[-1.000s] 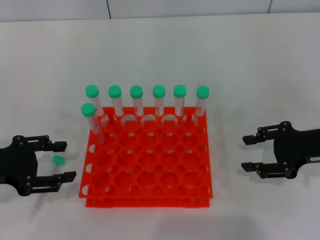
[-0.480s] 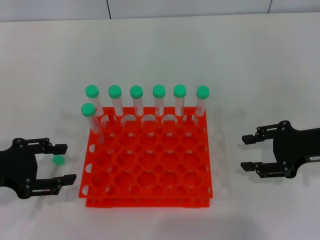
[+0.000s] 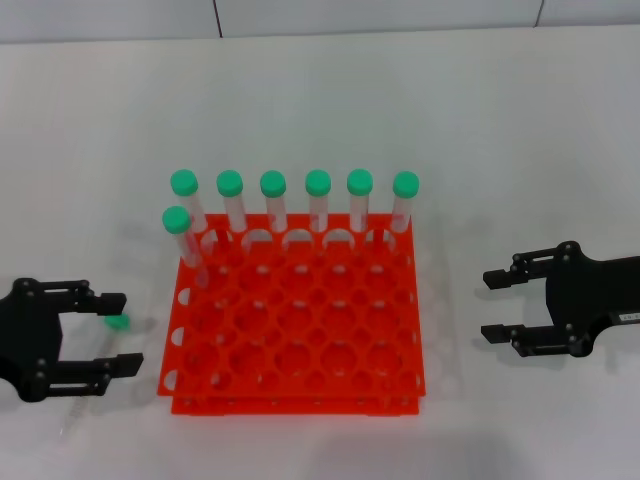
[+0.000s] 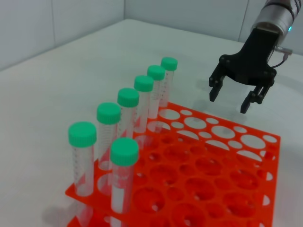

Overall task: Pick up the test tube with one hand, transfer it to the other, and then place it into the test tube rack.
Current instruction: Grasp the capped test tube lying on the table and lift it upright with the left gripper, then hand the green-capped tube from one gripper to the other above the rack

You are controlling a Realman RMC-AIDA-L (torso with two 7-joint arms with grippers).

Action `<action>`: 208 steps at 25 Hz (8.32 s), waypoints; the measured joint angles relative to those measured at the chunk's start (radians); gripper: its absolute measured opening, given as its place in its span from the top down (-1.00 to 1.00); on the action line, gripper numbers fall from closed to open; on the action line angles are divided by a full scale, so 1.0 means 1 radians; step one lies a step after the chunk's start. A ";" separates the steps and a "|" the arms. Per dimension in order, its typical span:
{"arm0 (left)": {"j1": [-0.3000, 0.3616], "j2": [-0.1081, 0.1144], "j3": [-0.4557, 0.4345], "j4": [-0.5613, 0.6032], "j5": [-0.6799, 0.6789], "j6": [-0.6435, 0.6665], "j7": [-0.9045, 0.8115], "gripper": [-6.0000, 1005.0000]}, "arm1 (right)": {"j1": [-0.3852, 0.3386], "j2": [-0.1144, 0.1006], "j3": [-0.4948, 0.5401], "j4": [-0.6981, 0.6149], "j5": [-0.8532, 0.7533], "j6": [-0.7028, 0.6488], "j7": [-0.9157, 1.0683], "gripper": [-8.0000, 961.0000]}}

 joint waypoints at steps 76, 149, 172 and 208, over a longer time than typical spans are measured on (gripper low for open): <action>-0.333 -0.007 0.365 -0.021 0.645 0.011 -1.097 -0.02 | 0.015 0.013 0.035 -0.003 0.008 -0.014 -0.066 -0.17; 0.029 -0.034 0.177 0.519 0.212 -0.322 -0.704 0.63 | 0.013 0.014 0.101 -0.028 0.073 -0.020 -0.027 -0.02; -0.222 0.040 0.151 0.088 -0.192 -0.311 -0.215 0.63 | 0.062 0.011 0.132 -0.098 0.113 0.003 0.233 -0.03; -0.341 0.065 0.147 -0.328 -0.290 -0.220 0.151 0.63 | 0.216 0.025 0.119 0.099 0.389 0.068 0.316 -0.45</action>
